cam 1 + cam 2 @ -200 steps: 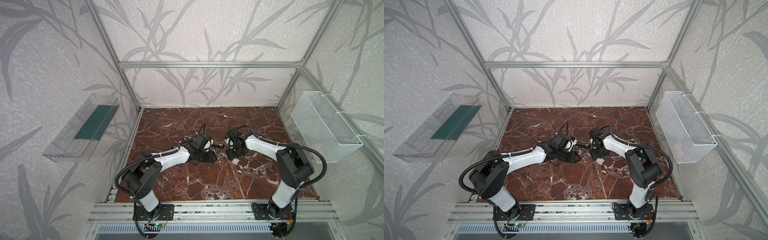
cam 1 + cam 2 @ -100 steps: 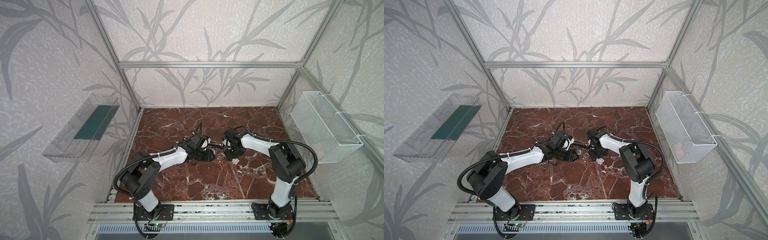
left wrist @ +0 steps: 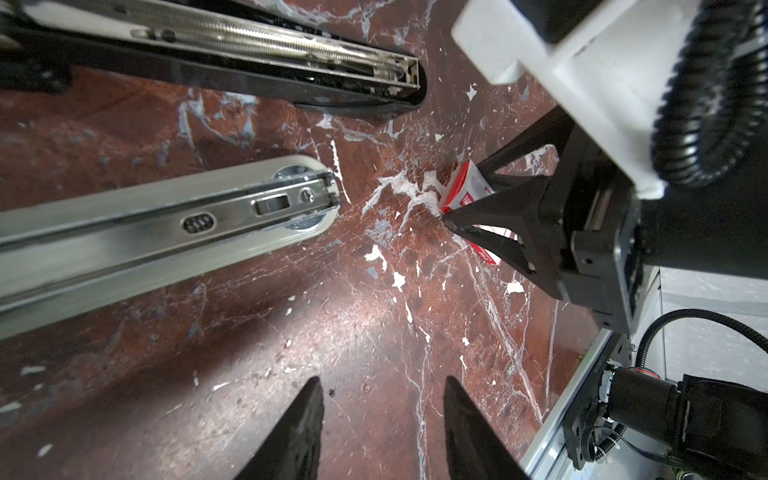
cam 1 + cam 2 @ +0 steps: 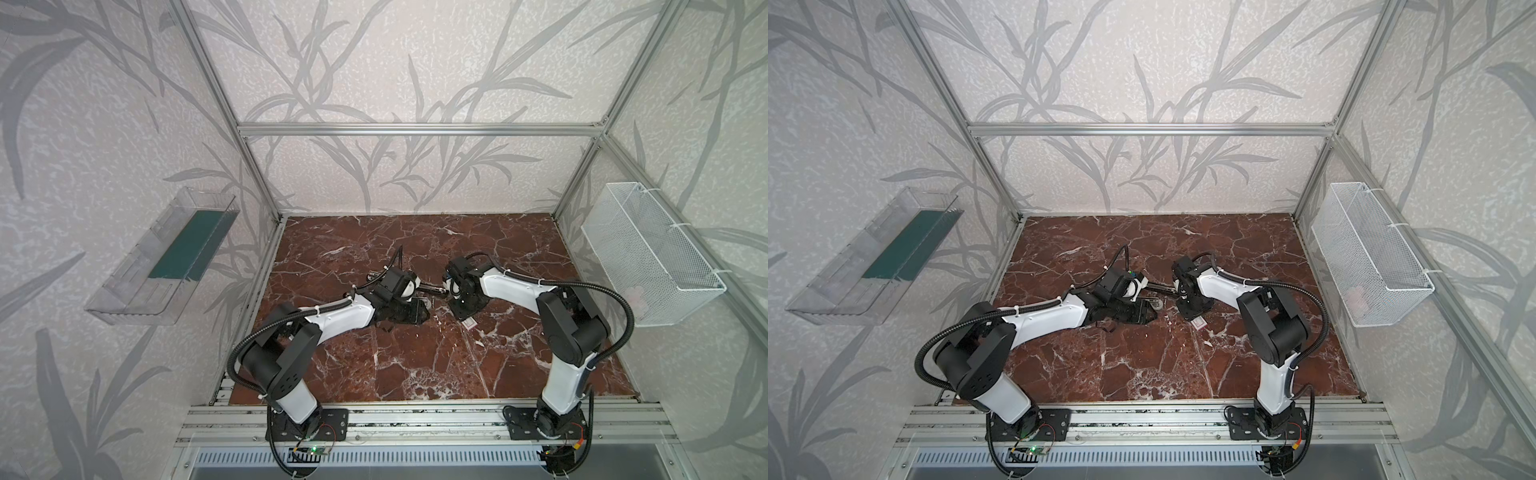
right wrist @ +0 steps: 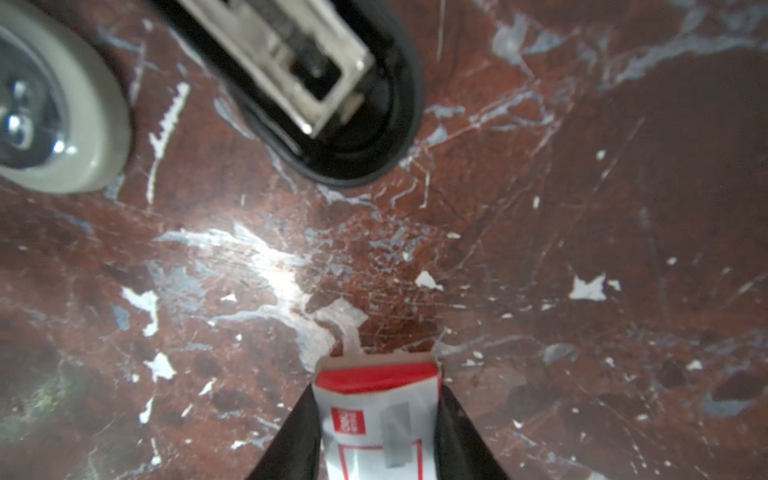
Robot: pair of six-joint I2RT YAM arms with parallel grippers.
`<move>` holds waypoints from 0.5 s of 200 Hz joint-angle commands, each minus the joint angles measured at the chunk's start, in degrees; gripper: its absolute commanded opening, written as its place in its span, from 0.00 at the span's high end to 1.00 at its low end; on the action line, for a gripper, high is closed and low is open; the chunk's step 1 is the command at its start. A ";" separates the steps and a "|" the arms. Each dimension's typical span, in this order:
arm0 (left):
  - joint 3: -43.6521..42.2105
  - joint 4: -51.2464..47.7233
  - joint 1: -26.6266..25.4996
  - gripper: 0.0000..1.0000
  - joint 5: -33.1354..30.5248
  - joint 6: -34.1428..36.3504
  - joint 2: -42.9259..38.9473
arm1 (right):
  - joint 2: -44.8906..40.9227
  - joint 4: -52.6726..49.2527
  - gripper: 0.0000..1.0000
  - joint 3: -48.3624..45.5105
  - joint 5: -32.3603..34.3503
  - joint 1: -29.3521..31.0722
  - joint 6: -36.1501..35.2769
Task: Load the staples into the stapler
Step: 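Lift the staple box with the right gripper toward the left gripper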
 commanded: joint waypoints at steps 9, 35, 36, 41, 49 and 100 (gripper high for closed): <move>-0.66 0.84 0.39 0.52 0.45 -0.54 -1.84 | -2.71 1.58 0.60 -1.63 0.01 0.83 -0.56; -0.80 0.92 0.40 0.53 0.37 -0.72 -1.92 | -5.44 3.42 0.60 -3.15 0.91 1.10 -0.26; -0.77 0.92 0.40 0.53 0.37 -0.73 -1.91 | -5.54 3.53 0.60 -3.22 0.96 1.08 -0.24; -0.75 0.97 0.42 0.53 0.43 -0.72 -1.91 | -6.04 4.00 0.60 -3.57 1.13 1.12 -0.22; -0.71 1.01 0.42 0.53 0.45 -0.71 -1.91 | -6.86 4.63 0.60 -4.10 1.47 1.19 -0.24; -0.43 1.06 0.56 0.53 0.37 -0.71 -1.85 | -12.27 8.74 0.60 -7.19 3.49 1.46 0.42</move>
